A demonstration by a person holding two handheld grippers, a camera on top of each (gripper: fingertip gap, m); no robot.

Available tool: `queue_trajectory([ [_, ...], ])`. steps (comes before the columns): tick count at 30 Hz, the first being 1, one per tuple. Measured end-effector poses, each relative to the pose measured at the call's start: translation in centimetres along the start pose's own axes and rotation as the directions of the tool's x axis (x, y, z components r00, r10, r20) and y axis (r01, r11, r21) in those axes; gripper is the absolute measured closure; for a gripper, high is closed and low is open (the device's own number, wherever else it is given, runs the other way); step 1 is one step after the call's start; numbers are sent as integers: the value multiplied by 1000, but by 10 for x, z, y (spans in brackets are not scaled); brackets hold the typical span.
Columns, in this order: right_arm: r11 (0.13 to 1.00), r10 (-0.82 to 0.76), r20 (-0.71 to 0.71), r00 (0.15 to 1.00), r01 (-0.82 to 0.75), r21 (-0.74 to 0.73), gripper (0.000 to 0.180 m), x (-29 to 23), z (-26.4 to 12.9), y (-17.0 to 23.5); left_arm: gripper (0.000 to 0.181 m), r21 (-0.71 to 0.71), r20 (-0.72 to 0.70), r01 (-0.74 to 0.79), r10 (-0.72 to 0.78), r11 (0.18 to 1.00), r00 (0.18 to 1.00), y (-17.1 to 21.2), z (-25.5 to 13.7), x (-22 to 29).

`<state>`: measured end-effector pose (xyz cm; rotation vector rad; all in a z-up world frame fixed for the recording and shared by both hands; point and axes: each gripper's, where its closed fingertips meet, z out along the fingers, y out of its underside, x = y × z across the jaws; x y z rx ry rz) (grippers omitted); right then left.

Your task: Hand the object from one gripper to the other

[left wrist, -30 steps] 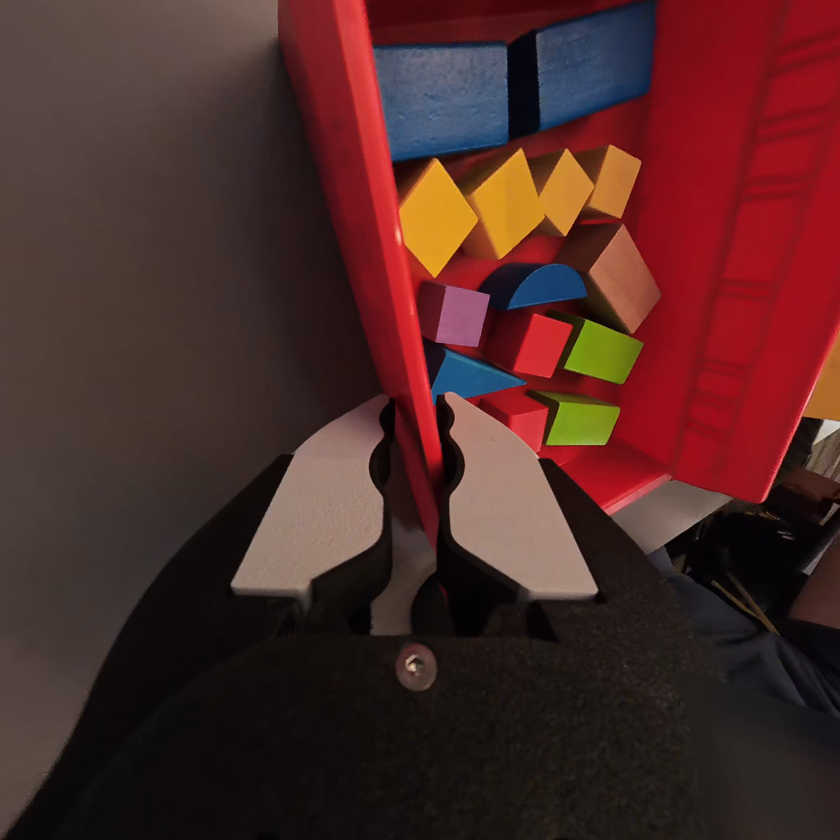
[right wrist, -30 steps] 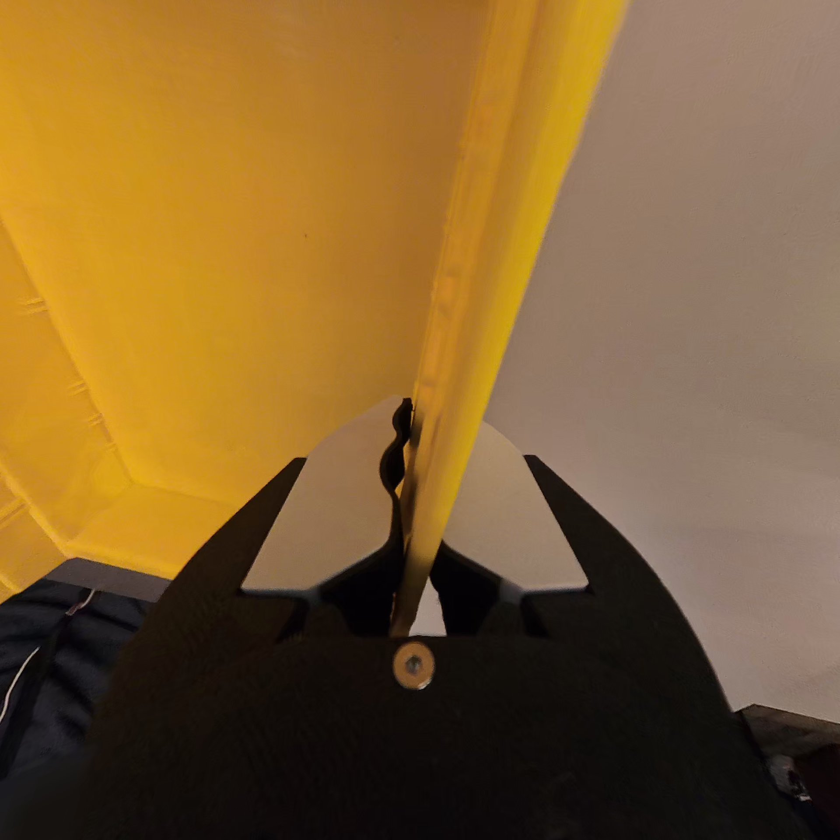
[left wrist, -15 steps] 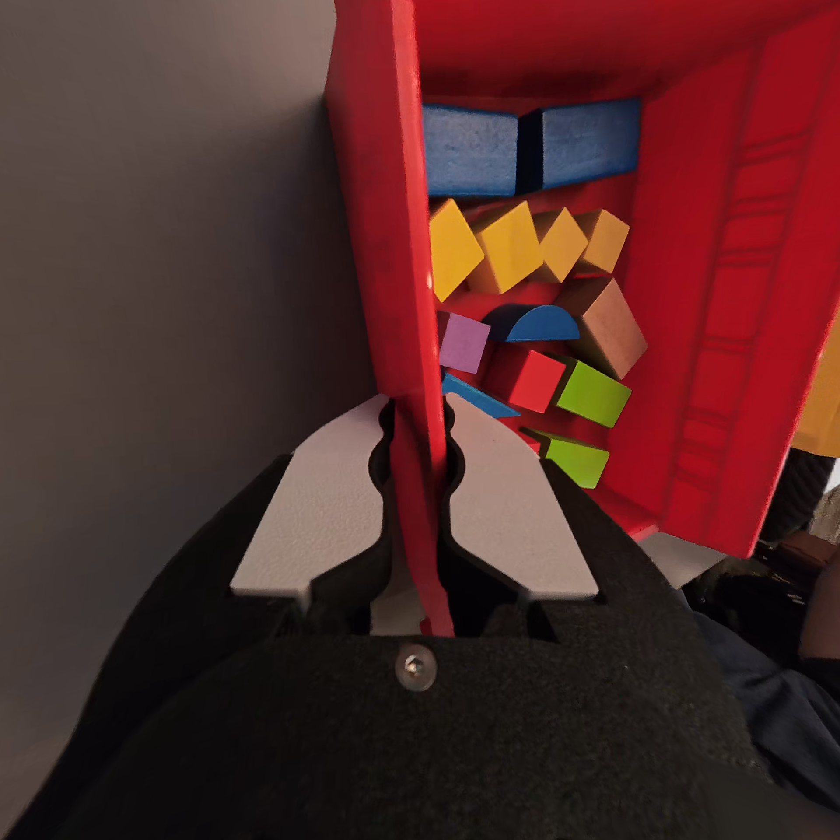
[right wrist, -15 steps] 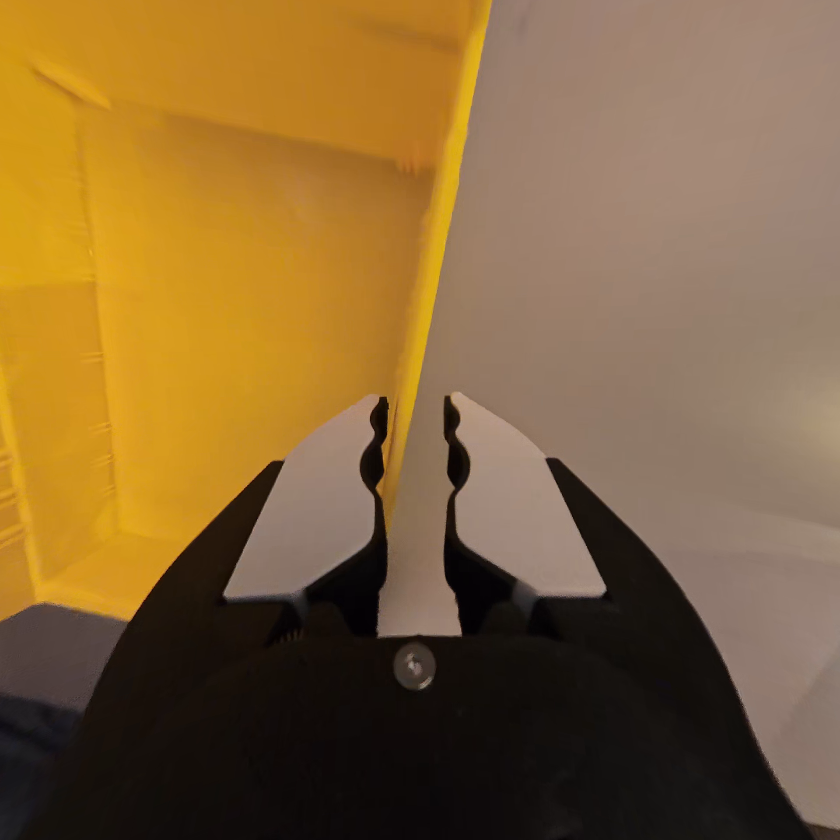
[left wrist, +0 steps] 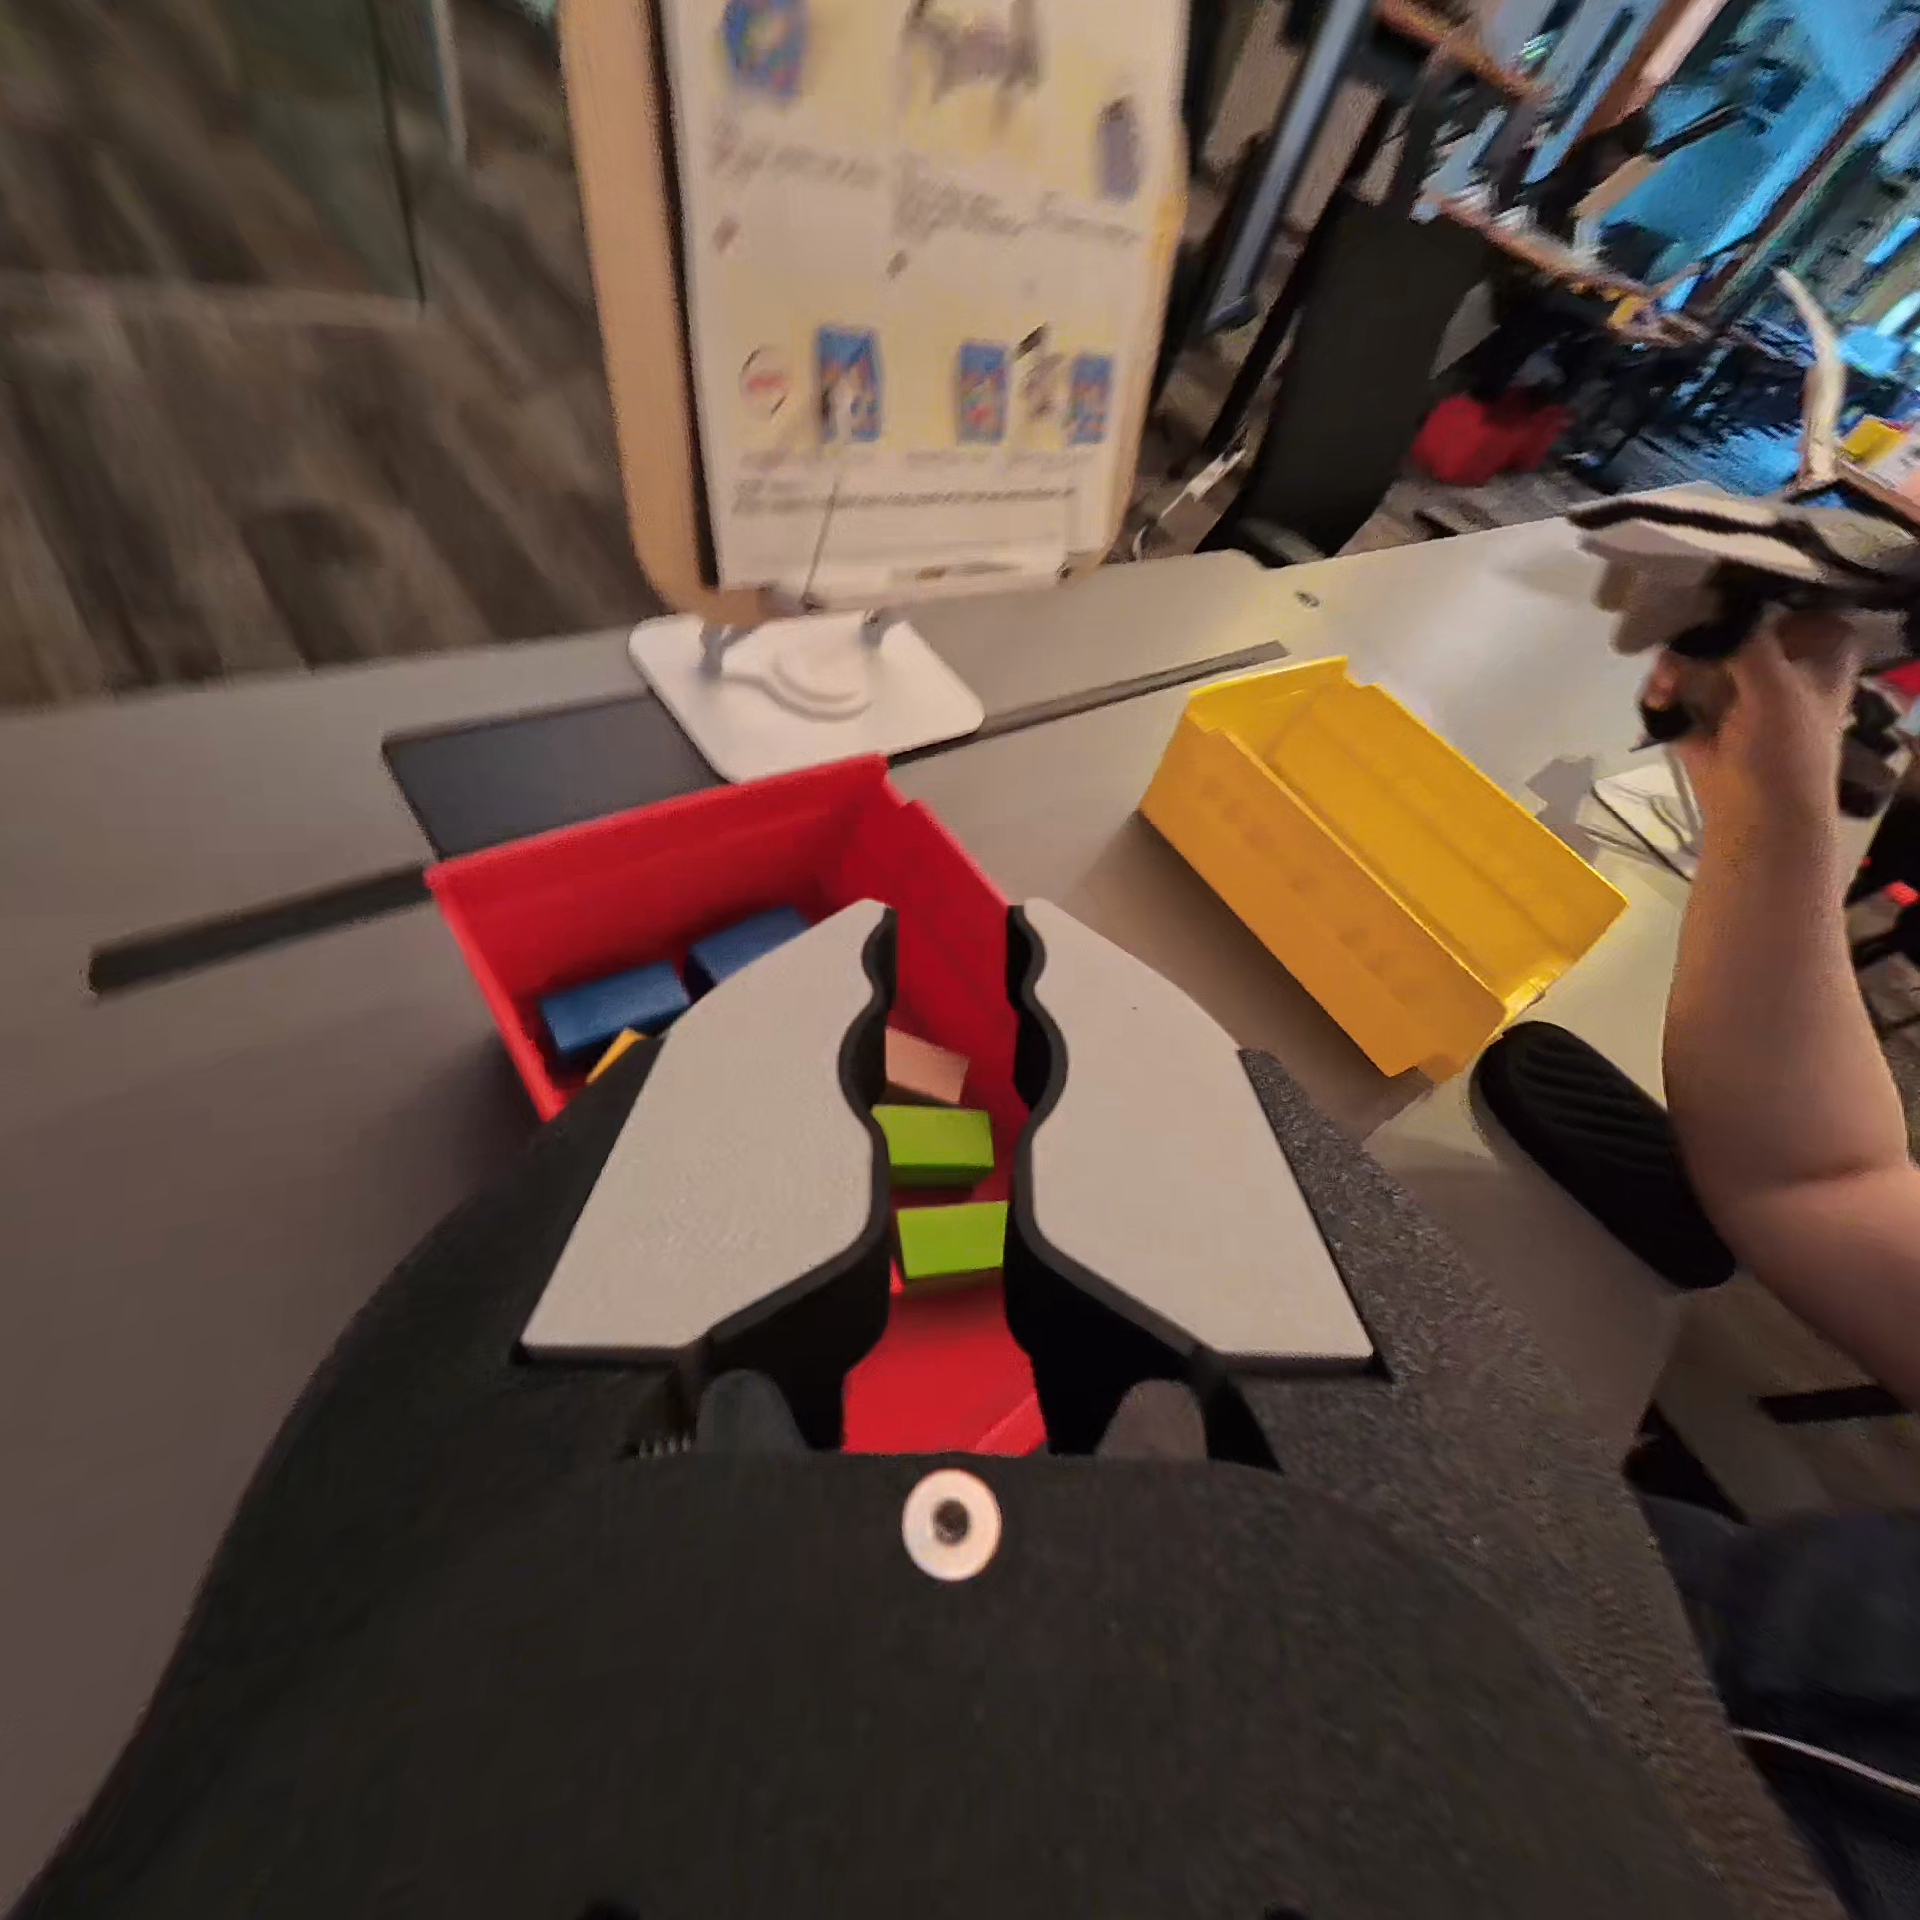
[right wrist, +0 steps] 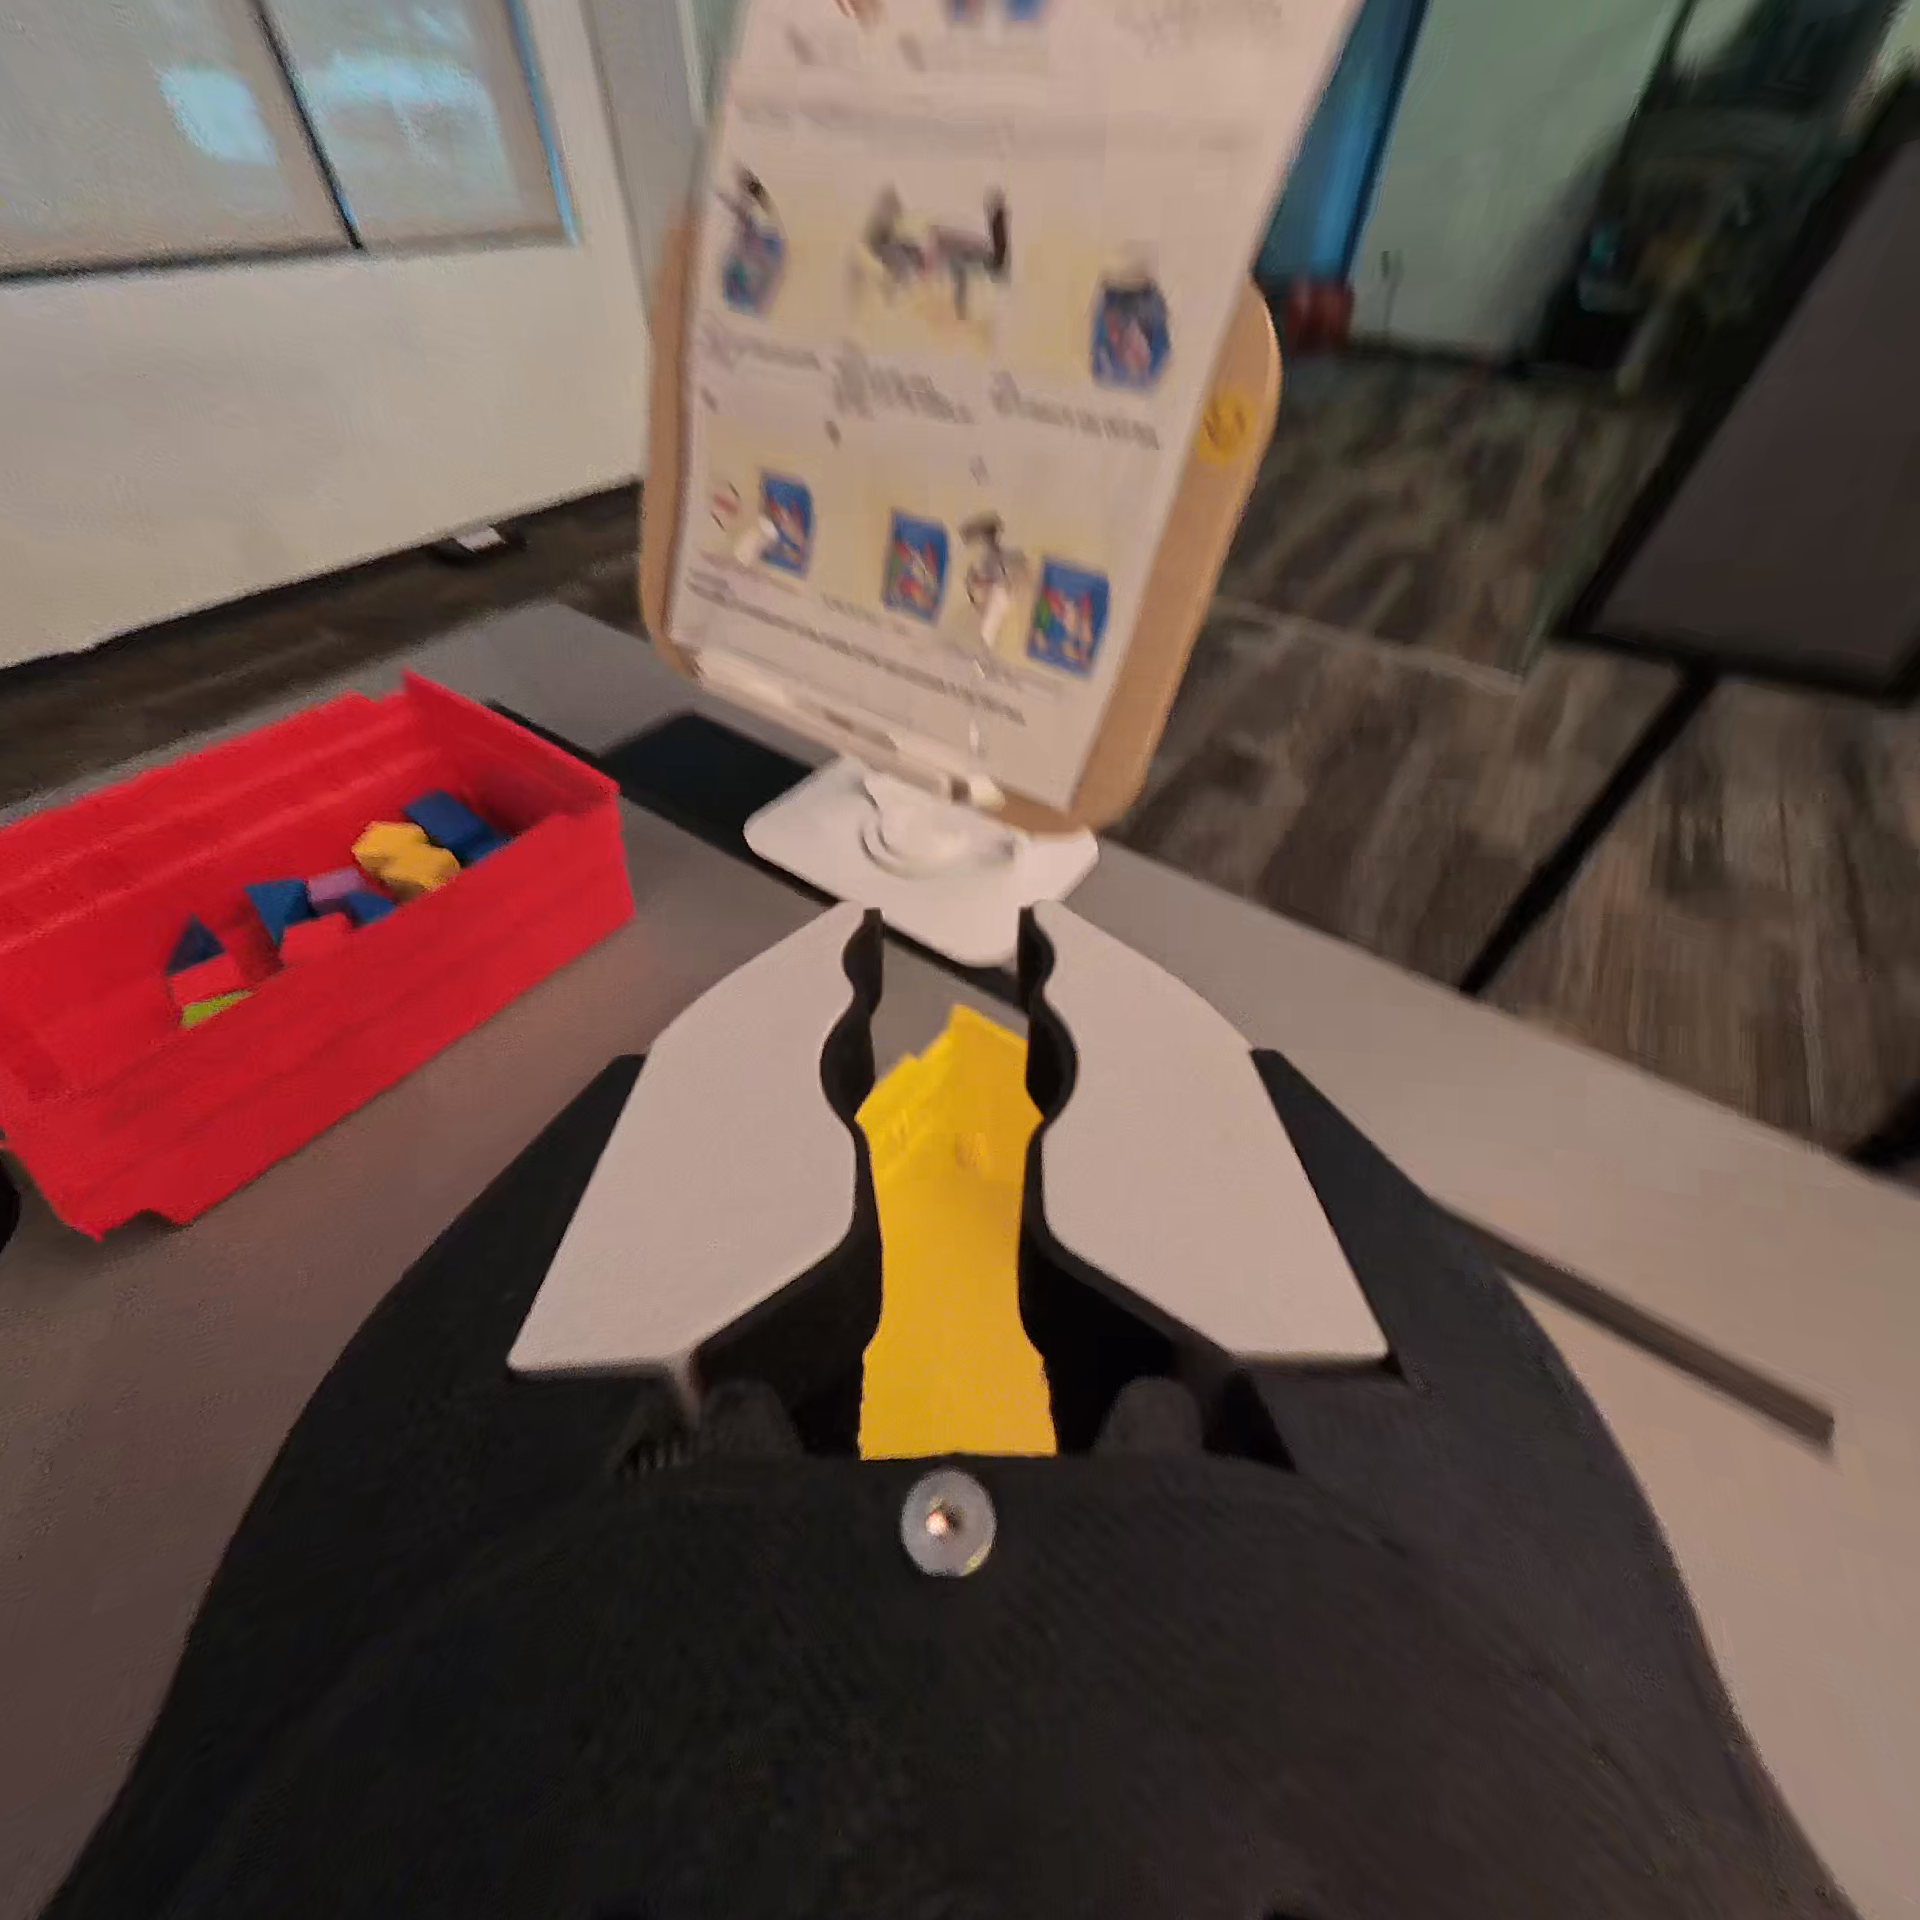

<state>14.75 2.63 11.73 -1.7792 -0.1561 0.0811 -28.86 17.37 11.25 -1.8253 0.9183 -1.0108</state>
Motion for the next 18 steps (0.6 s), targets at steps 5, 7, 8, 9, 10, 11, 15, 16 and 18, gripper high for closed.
queue_trajectory([
  [5,972,-110,75,991,91,215,140,-25,-8,-31,152,167,19,-211,211,963,977,8,-16,35],
  [7,951,-151,106,983,115,286,125,-36,-11,-33,143,261,34,-273,274,926,961,13,-16,44],
  [8,939,-170,113,979,125,322,119,-40,-11,-33,135,295,30,-296,301,908,953,17,-14,48],
  [9,928,-188,125,974,134,348,118,-45,-12,-33,135,302,6,-307,321,903,947,25,-9,53],
  [10,919,-210,141,968,146,365,116,-50,-11,-32,136,281,-41,-309,333,909,942,35,-3,57],
  [11,914,-222,149,964,152,377,112,-53,-11,-31,136,241,-88,-294,323,925,942,47,4,60],
  [15,914,-260,197,945,175,366,109,-68,-8,-29,141,50,-188,-386,388,921,902,96,34,61],
  [16,908,-283,201,938,194,371,110,-72,-8,-28,143,4,-192,-444,436,896,879,108,41,59],
  [18,908,-306,218,927,216,360,111,-78,-6,-25,148,-120,-223,-565,532,816,817,134,53,54],
])
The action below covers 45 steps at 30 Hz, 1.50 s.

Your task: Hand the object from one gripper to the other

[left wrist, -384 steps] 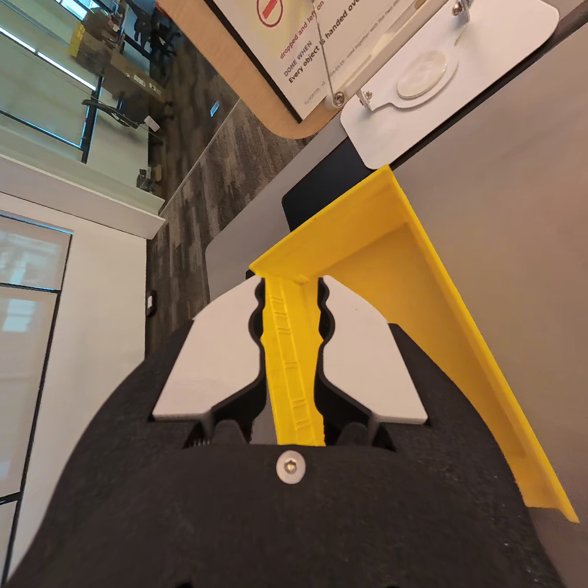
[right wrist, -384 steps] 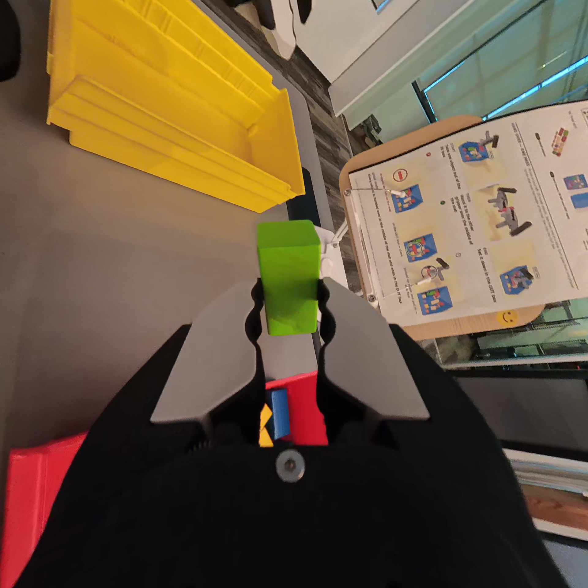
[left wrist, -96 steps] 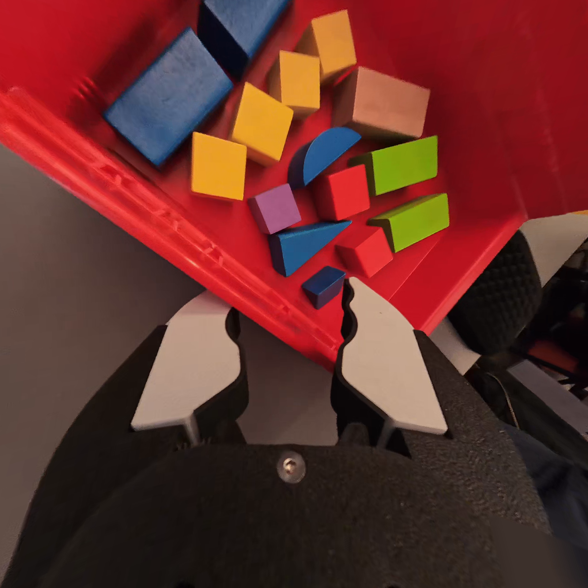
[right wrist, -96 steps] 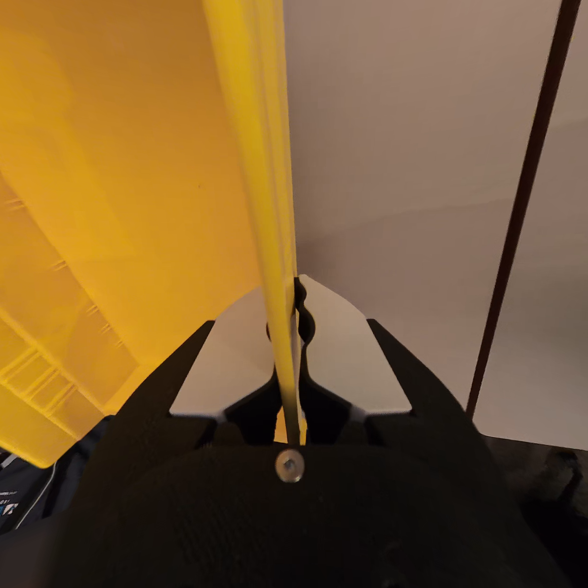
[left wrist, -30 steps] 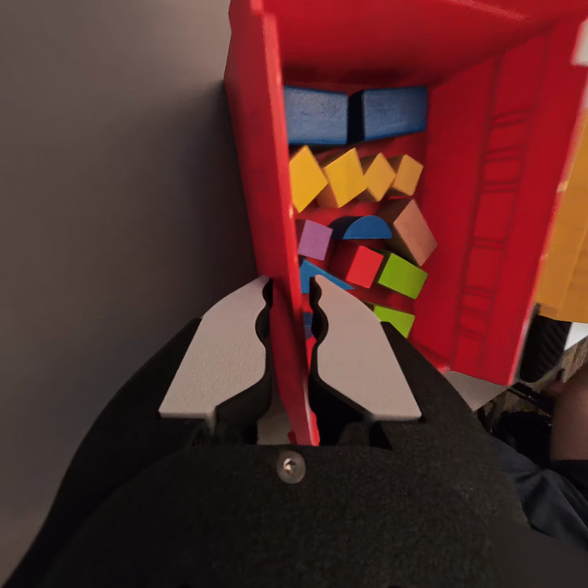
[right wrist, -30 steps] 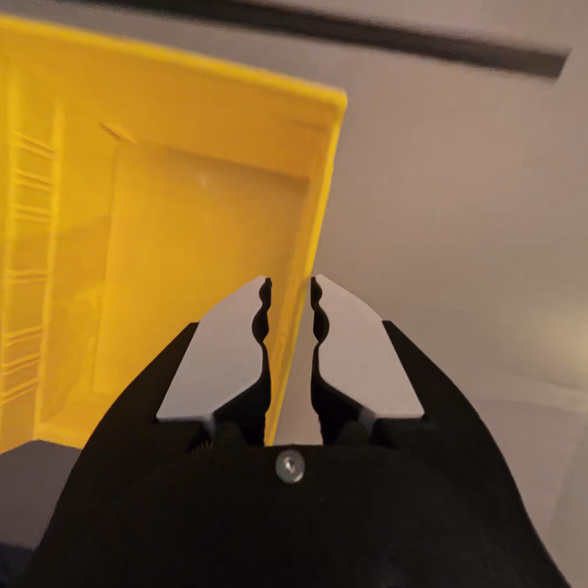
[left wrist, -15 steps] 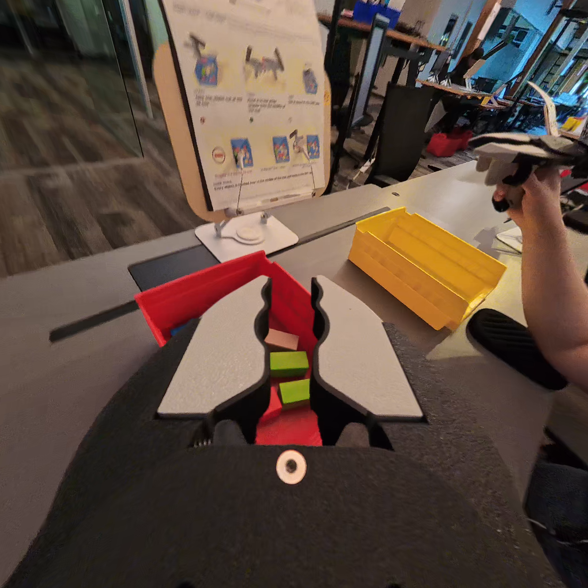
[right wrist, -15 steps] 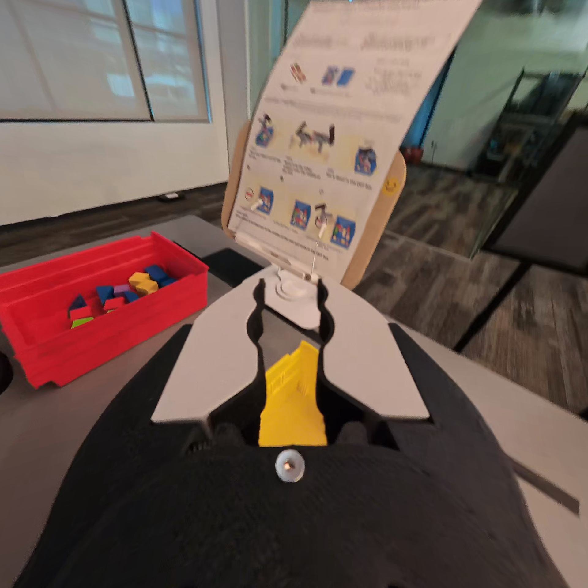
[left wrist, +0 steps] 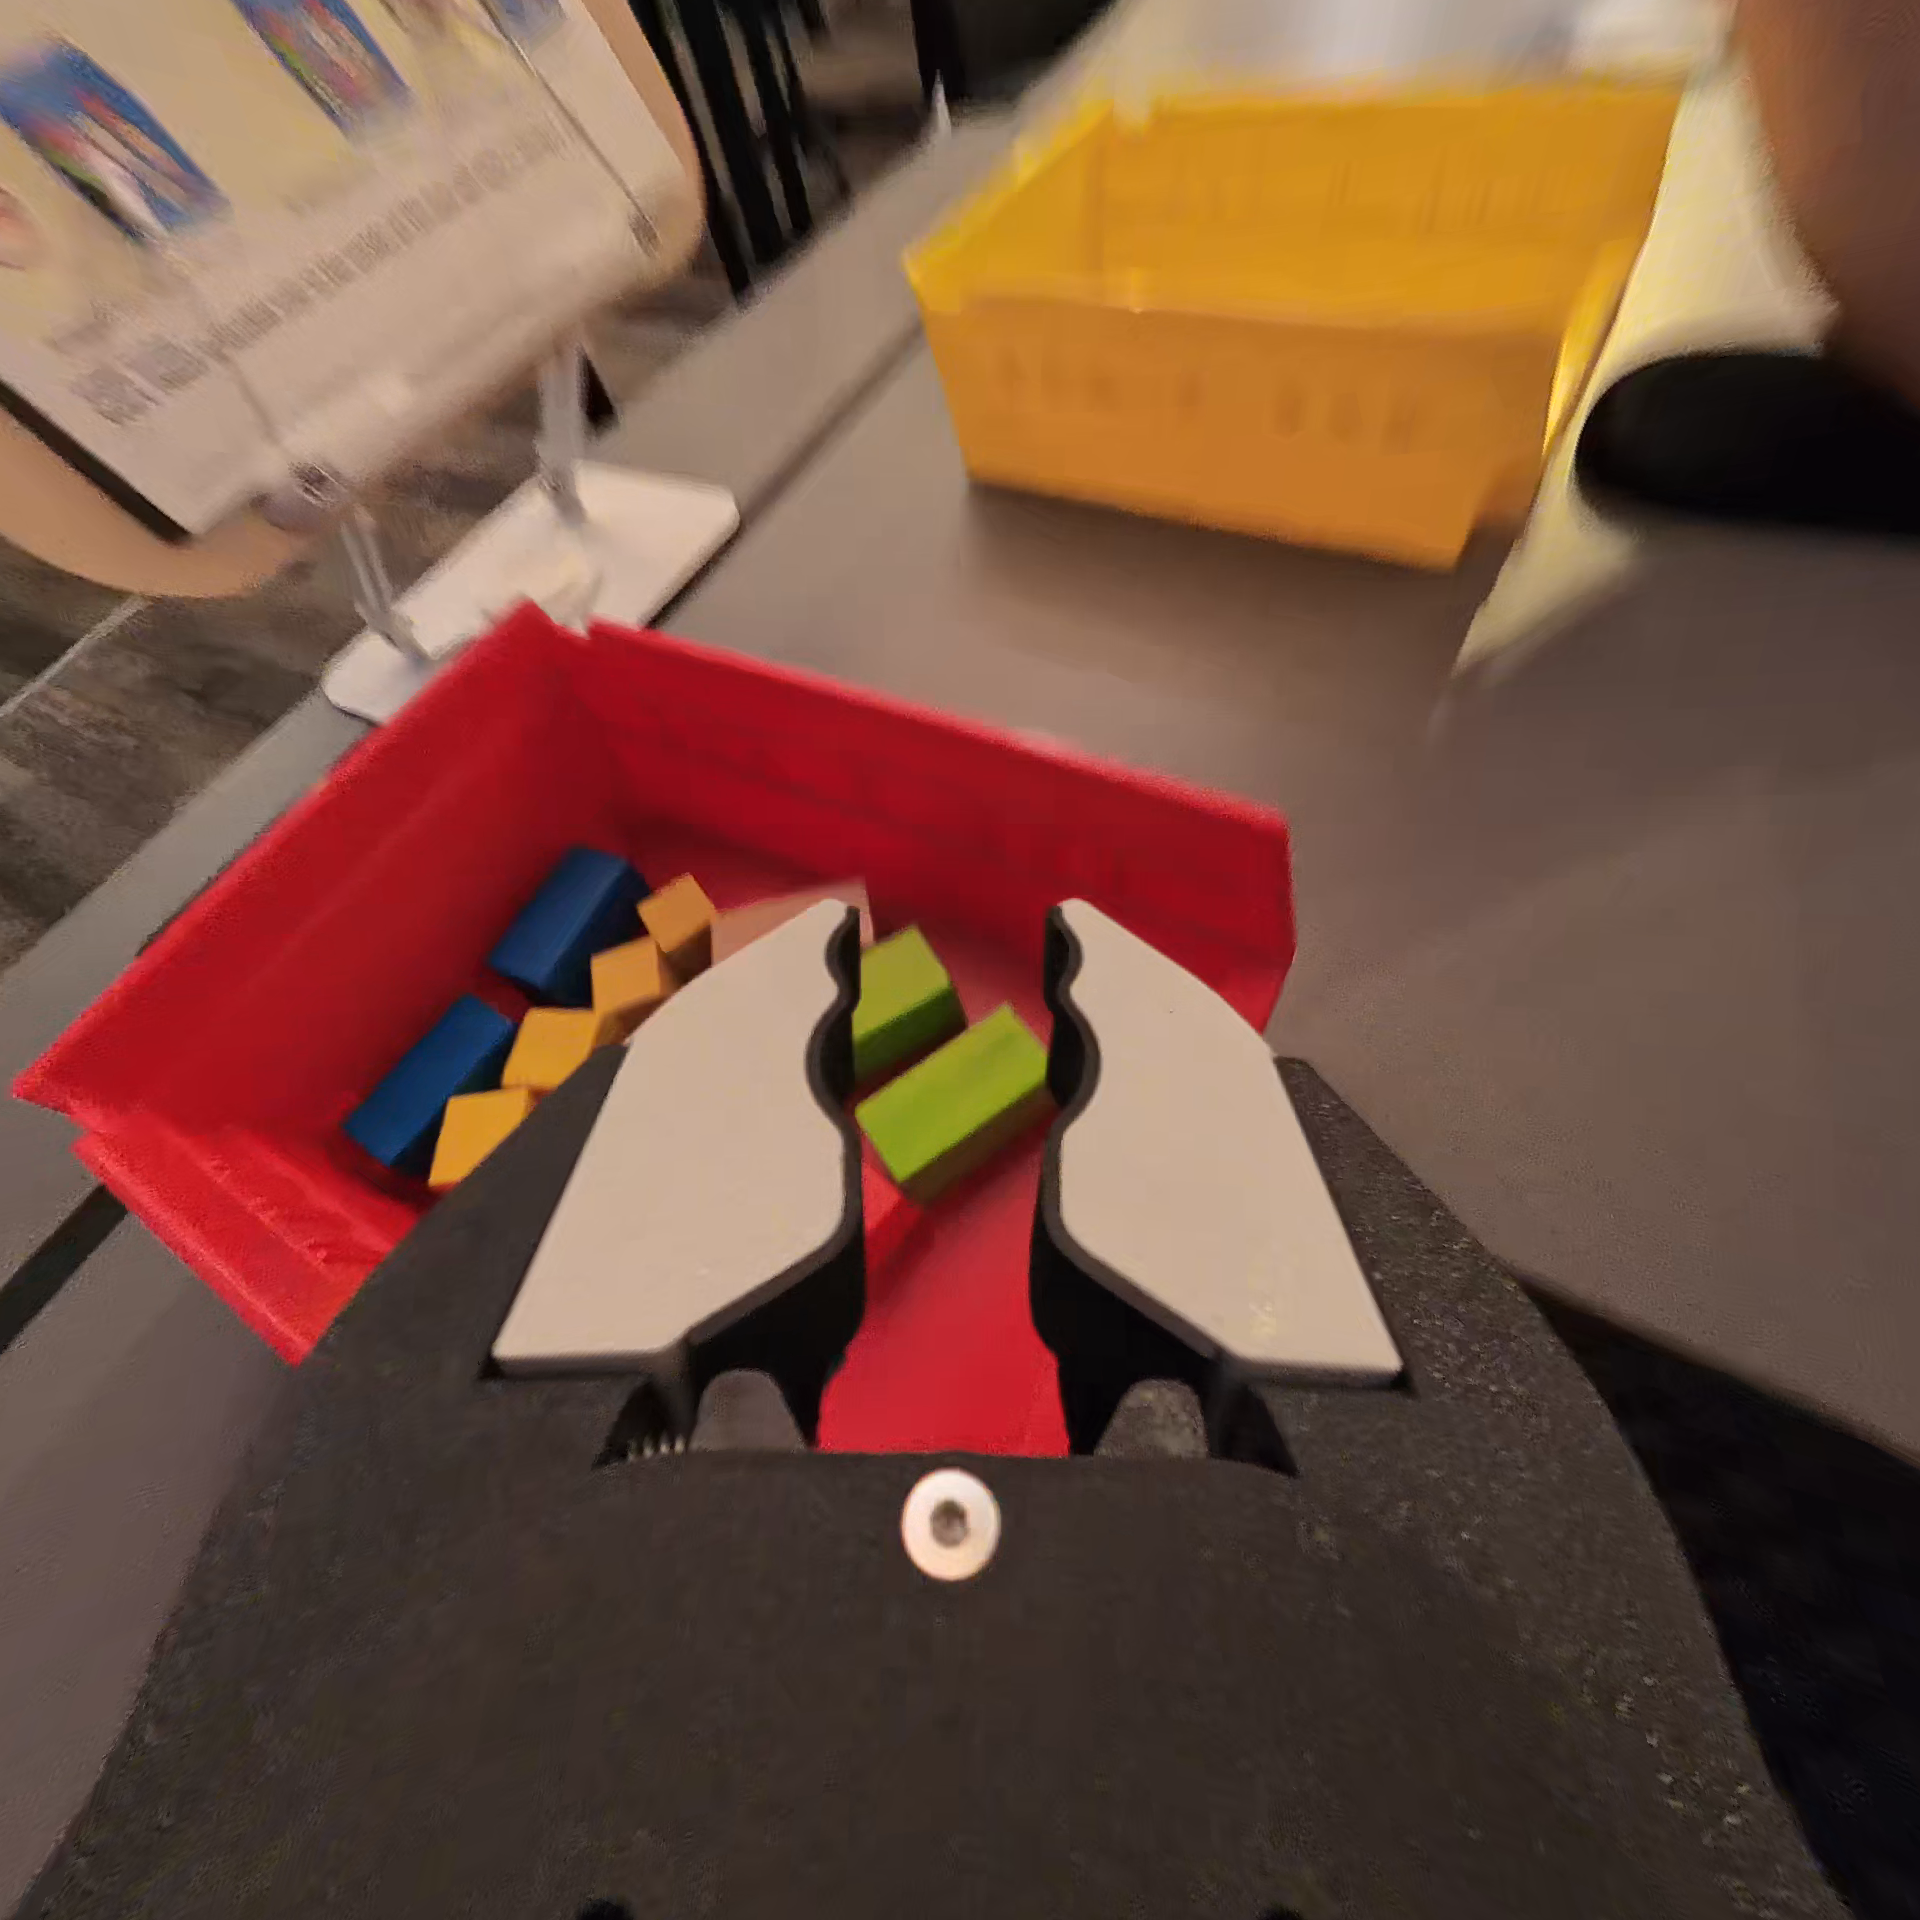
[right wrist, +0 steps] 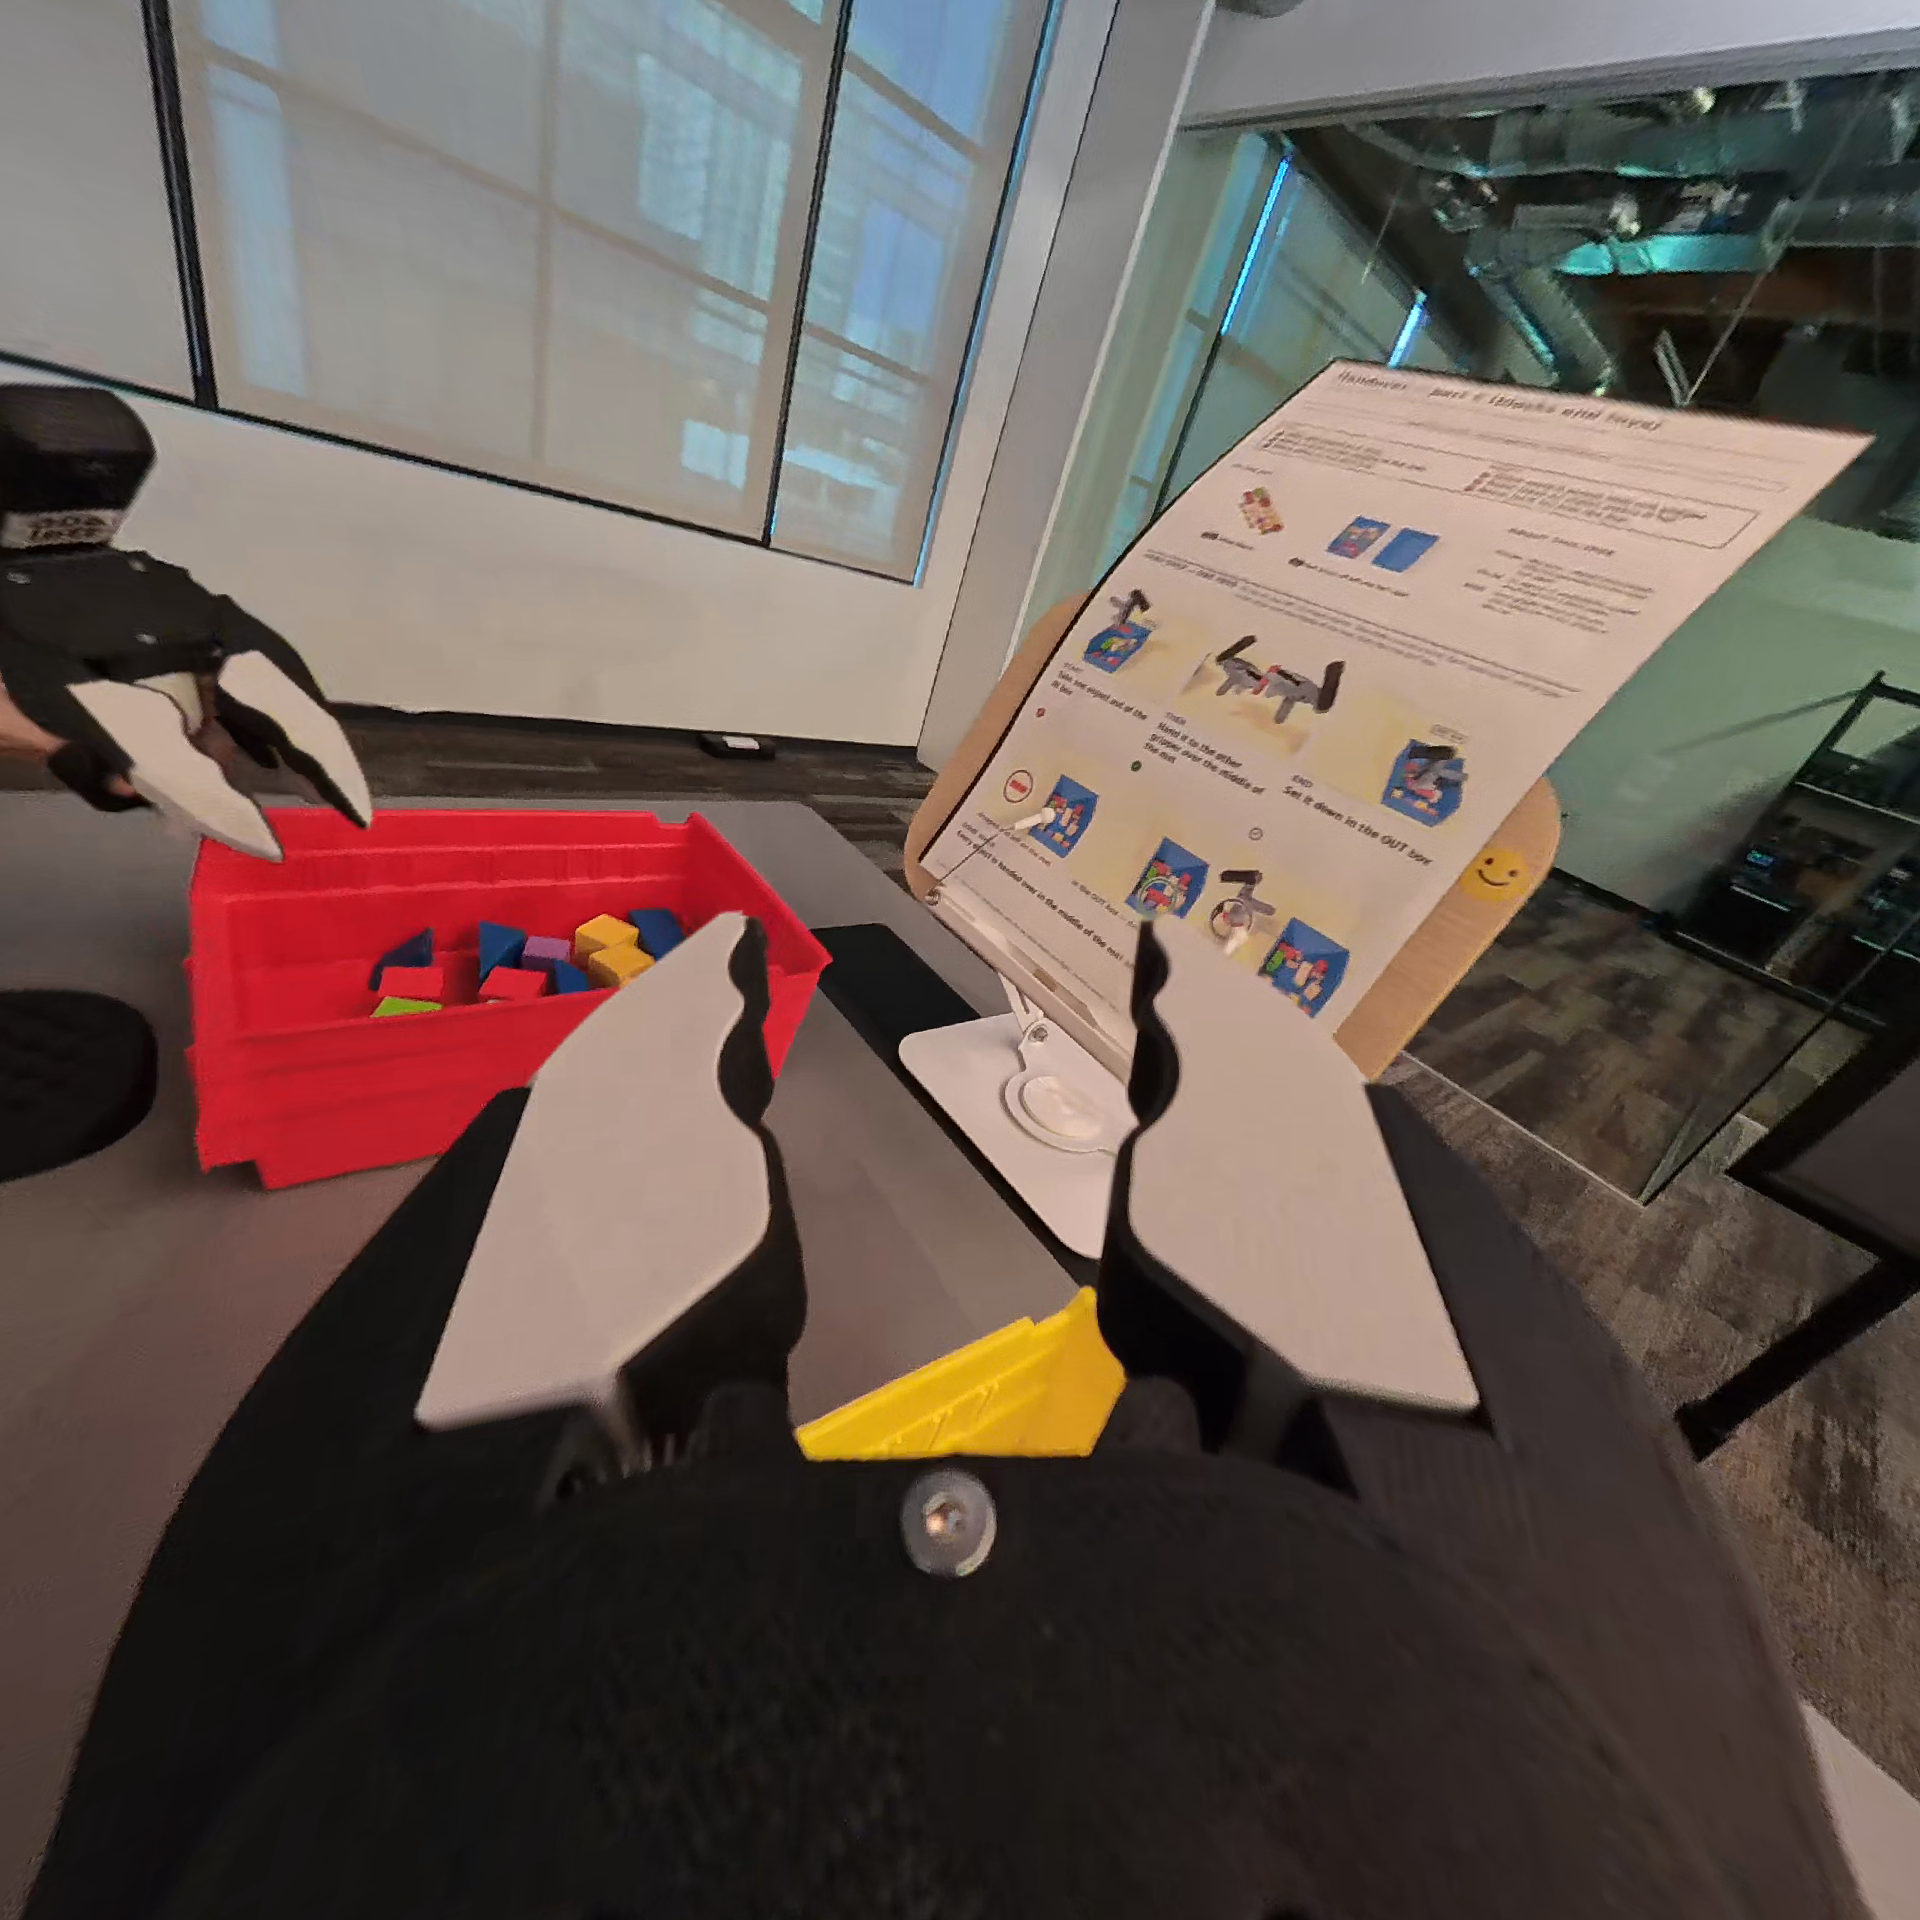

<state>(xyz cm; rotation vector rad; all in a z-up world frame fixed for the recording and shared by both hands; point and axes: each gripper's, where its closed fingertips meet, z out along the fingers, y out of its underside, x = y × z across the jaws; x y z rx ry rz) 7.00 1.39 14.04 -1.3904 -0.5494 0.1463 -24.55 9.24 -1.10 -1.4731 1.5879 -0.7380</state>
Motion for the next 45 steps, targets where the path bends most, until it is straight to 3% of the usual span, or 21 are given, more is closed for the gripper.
queue_trajectory([
  [5,998,-22,51,998,26,-59,116,-9,5,13,151,-347,-126,-125,86,929,988,50,30,13],
  [11,984,-100,69,993,109,-141,118,-14,7,27,143,-576,-203,-298,220,761,954,94,47,0],
  [17,982,-126,123,984,142,-128,120,-31,7,18,135,-572,-304,-418,290,706,907,98,62,4],
  [21,964,-200,56,978,207,-165,120,-20,6,24,136,-564,-389,-485,303,668,870,101,71,10],
  [29,953,-191,84,978,205,-221,120,-22,11,40,140,-605,-447,-500,255,620,857,116,73,5],
  [36,940,-220,95,971,237,-247,121,-23,13,47,143,-607,-384,-452,257,653,887,112,70,0],
  [38,947,-198,99,975,216,-238,121,-23,14,48,145,-579,-338,-412,253,703,906,98,65,-2],
  [41,956,-174,104,979,194,-220,121,-26,18,48,145,-447,-245,-316,225,837,943,56,57,-5],
  [45,968,-191,138,972,210,-138,121,-46,31,37,146,-83,-182,-88,71,993,981,-36,40,0],
])
